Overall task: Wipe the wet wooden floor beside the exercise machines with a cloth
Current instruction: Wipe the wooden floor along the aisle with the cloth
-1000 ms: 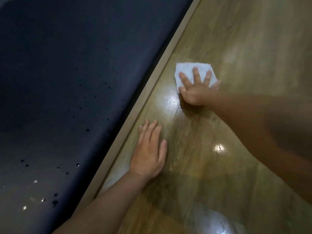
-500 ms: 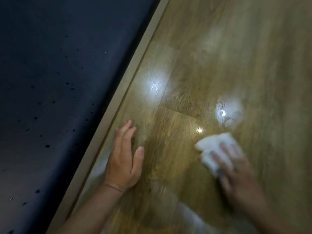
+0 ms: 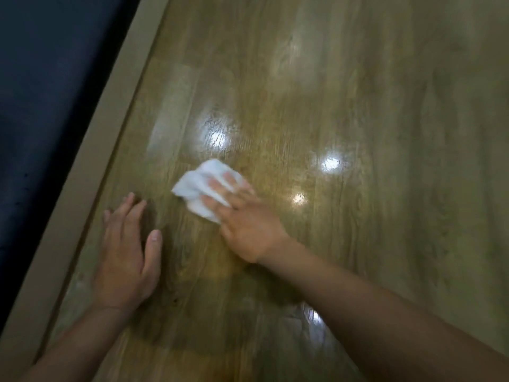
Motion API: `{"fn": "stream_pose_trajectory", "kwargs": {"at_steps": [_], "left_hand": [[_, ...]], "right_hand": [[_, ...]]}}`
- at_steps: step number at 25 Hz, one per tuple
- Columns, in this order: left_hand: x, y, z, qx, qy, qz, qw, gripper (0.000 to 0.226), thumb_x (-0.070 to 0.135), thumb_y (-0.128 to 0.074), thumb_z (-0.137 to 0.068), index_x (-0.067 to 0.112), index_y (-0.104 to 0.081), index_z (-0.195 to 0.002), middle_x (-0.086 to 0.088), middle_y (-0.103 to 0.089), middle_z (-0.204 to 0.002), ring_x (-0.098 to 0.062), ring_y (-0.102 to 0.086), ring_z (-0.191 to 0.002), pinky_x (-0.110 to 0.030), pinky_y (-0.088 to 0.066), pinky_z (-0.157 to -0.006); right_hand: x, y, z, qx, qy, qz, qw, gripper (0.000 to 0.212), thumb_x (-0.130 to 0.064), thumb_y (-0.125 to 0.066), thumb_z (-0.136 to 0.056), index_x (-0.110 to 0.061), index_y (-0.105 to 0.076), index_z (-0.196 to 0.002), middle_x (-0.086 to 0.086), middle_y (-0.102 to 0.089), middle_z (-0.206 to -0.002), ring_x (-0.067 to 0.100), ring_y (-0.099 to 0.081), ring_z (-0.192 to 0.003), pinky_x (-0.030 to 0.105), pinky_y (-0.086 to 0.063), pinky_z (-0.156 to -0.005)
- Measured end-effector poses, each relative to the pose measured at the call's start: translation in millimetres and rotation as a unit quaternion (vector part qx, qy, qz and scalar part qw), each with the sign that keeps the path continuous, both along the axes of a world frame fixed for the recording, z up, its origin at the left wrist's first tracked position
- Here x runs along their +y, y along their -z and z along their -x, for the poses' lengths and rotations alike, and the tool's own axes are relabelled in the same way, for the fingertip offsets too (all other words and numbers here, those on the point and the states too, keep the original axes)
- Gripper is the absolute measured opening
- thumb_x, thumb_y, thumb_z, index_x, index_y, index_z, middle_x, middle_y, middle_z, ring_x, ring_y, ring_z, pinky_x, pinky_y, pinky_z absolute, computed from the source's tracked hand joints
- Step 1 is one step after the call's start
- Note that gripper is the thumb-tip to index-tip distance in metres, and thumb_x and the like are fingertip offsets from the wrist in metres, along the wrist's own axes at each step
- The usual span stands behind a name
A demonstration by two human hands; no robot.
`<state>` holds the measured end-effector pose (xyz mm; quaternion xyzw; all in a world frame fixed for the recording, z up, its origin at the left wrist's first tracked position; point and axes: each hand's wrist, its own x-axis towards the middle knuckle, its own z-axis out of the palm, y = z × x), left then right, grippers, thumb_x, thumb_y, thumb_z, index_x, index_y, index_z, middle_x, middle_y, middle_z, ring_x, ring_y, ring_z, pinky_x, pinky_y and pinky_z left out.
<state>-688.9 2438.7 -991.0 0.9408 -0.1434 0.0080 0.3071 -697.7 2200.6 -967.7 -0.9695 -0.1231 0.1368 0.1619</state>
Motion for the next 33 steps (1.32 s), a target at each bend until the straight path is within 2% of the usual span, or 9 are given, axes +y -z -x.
{"fn": "stream_pose_trajectory", "kwargs": {"at_steps": [2, 7, 11, 13, 15, 18, 22, 28, 33], "left_hand": [[-5, -1, 0, 0.004, -0.009, -0.003, 1.0, 0.058, 0.031, -0.038, -0.093, -0.007, -0.045, -0.137, -0.026, -0.04, -0.147, -0.04, -0.034, -0.139, -0.058, -0.015, -0.119], [-28, -15, -8, 0.031, -0.068, -0.039, 0.996, 0.059, 0.042, -0.044, -0.091, 0.008, -0.04, -0.14, -0.019, -0.02, -0.158, -0.038, -0.025, -0.143, -0.062, -0.025, -0.114], [-114, -49, -88, -0.101, 0.066, -0.027, 0.992, 0.048, 0.035, -0.047, -0.094, 0.009, -0.048, -0.134, -0.018, -0.027, -0.156, -0.036, -0.03, -0.14, -0.063, -0.02, -0.115], [-142, -52, -139, -0.085, 0.077, -0.038, 0.993, 0.049, 0.038, -0.042, -0.095, 0.01, -0.047, -0.136, -0.016, -0.027, -0.157, -0.035, -0.032, -0.139, -0.061, -0.015, -0.117], [-145, -36, -170, -0.022, 0.083, -0.091, 0.992, 0.055, 0.043, -0.034, -0.097, 0.013, -0.042, -0.142, -0.014, -0.023, -0.16, -0.034, -0.026, -0.144, -0.06, -0.008, -0.119], [-132, -7, -178, 0.023, 0.093, -0.238, 0.966, 0.062, 0.049, -0.026, -0.099, 0.021, -0.023, -0.154, -0.008, -0.009, -0.165, -0.03, -0.002, -0.152, -0.06, 0.001, -0.119], [-138, -7, -181, 0.019, 0.101, -0.261, 0.96, 0.066, 0.052, -0.022, -0.098, 0.026, -0.01, -0.157, -0.003, 0.001, -0.166, -0.028, 0.011, -0.152, -0.06, 0.005, -0.118], [-138, -11, -183, 0.041, 0.132, -0.267, 0.954, 0.062, 0.049, -0.036, -0.091, 0.022, -0.043, -0.147, -0.009, -0.038, -0.155, -0.038, -0.025, -0.147, -0.067, -0.01, -0.116], [-137, -11, -188, 0.061, 0.146, -0.28, 0.947, 0.061, 0.048, -0.037, -0.091, 0.017, -0.047, -0.144, -0.011, -0.047, -0.147, -0.042, -0.029, -0.143, -0.068, -0.012, -0.115]], "right_hand": [[-101, 2, 36, -0.011, 0.181, 0.047, 0.982, 0.067, -0.035, -0.019, -0.092, -0.027, -0.023, -0.158, 0.007, -0.011, -0.168, 0.037, -0.006, -0.154, 0.058, -0.033, -0.115], [-207, -16, -21, 0.045, 0.513, 0.111, 0.85, 0.066, -0.013, -0.043, -0.098, -0.017, -0.016, -0.158, 0.018, -0.01, -0.165, 0.043, -0.014, -0.149, 0.052, -0.021, -0.118], [-50, -1, -71, -0.009, 0.157, 0.067, 0.985, 0.067, -0.018, -0.042, -0.097, -0.02, -0.017, -0.159, 0.013, -0.005, -0.167, 0.038, 0.002, -0.153, 0.05, 0.002, -0.125], [-9, 3, -49, -0.041, -0.083, 0.047, 0.995, 0.063, -0.025, -0.04, -0.092, -0.019, -0.034, -0.155, 0.015, -0.023, -0.164, 0.042, -0.013, -0.151, 0.056, -0.009, -0.123], [-55, 6, -37, -0.065, -0.144, 0.018, 0.987, 0.06, -0.029, -0.038, -0.09, -0.024, -0.042, -0.15, 0.008, -0.031, -0.161, 0.038, -0.028, -0.148, 0.052, -0.022, -0.119], [-186, -3, -48, -0.032, 0.165, 0.051, 0.984, 0.061, -0.029, -0.039, -0.093, -0.031, -0.033, -0.153, 0.0, -0.018, -0.165, 0.03, -0.026, -0.149, 0.049, -0.035, -0.113], [-247, -26, -133, 0.042, 0.532, 0.086, 0.841, 0.056, -0.016, -0.04, -0.093, -0.011, -0.036, -0.149, 0.022, -0.026, -0.158, 0.042, -0.025, -0.144, 0.052, -0.028, -0.114], [-28, 7, -279, -0.003, 0.146, 0.027, 0.989, 0.067, -0.017, -0.04, -0.1, -0.028, -0.012, -0.159, 0.004, 0.004, -0.168, 0.03, 0.01, -0.154, 0.051, 0.009, -0.123], [-6, 1, -303, 0.021, 0.019, 0.014, 0.999, 0.066, -0.017, -0.039, -0.1, -0.032, -0.014, -0.159, -0.003, 0.004, -0.168, 0.022, 0.014, -0.154, 0.05, 0.016, -0.121]]}}
